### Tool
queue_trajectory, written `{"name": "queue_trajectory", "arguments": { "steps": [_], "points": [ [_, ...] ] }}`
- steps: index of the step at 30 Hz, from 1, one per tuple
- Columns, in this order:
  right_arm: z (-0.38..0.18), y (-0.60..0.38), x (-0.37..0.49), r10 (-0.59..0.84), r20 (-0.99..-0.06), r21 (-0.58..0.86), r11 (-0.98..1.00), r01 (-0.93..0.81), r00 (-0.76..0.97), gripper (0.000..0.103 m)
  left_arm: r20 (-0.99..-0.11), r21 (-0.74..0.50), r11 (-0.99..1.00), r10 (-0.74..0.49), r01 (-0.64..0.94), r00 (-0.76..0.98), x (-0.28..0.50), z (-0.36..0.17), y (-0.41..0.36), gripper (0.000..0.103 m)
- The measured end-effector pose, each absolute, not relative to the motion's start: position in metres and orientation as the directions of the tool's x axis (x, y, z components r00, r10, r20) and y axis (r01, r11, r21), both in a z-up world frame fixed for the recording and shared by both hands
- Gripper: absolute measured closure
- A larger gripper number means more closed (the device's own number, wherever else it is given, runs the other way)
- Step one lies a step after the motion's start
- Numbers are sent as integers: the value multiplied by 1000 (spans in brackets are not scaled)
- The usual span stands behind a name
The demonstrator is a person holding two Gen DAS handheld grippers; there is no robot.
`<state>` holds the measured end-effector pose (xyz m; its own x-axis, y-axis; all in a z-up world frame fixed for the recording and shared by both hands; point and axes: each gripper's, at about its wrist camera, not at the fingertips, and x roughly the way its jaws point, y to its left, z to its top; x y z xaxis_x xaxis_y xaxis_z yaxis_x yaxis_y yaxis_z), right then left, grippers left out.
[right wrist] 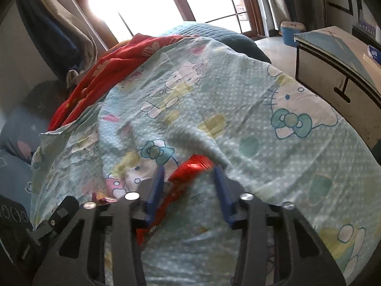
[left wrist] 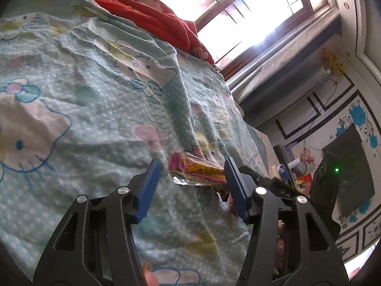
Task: Collect trash
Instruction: 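Move both open tools back toward the last red candy wrappers on the bed, then grasp the red-yellow wrapper with the left tool while the right grasps the red wrapper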
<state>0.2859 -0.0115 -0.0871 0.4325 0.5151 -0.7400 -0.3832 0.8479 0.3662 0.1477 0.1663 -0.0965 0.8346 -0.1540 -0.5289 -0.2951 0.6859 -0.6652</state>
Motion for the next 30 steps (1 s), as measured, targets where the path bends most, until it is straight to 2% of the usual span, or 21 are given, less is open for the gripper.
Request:
{"name": "queue_trajectory", "arguments": {
  "steps": [3,5,7,8,9,11,30],
  "points": [
    [-89,-13,282,511,-738,353,849,-393,441,85,-539,-648,704,-153,-292,828,152,-96,163,56],
    [-89,-17,276,509,-733,340,849,-405,452,91,-546,-641,709,-152,-294,824,154,-97,162,62],
    [-87,-21,269,508,-726,331,849,-413,463,96,-551,-642,710,-163,-291,818,156,-98,161,73],
    [-87,-23,266,506,-725,326,850,-415,467,96,-559,-644,709,-181,-286,809,158,-101,160,85],
    [-87,-25,263,507,-724,326,849,-416,468,96,-570,-638,712,-182,-292,801,161,-103,158,91],
    [-87,-30,256,509,-719,325,848,-418,474,96,-573,-636,716,-187,-288,798,163,-102,156,95],
    [-64,-114,199,491,-663,337,870,-360,565,96,-520,-566,815,-238,-122,820,147,-76,108,97]
  ]
}}
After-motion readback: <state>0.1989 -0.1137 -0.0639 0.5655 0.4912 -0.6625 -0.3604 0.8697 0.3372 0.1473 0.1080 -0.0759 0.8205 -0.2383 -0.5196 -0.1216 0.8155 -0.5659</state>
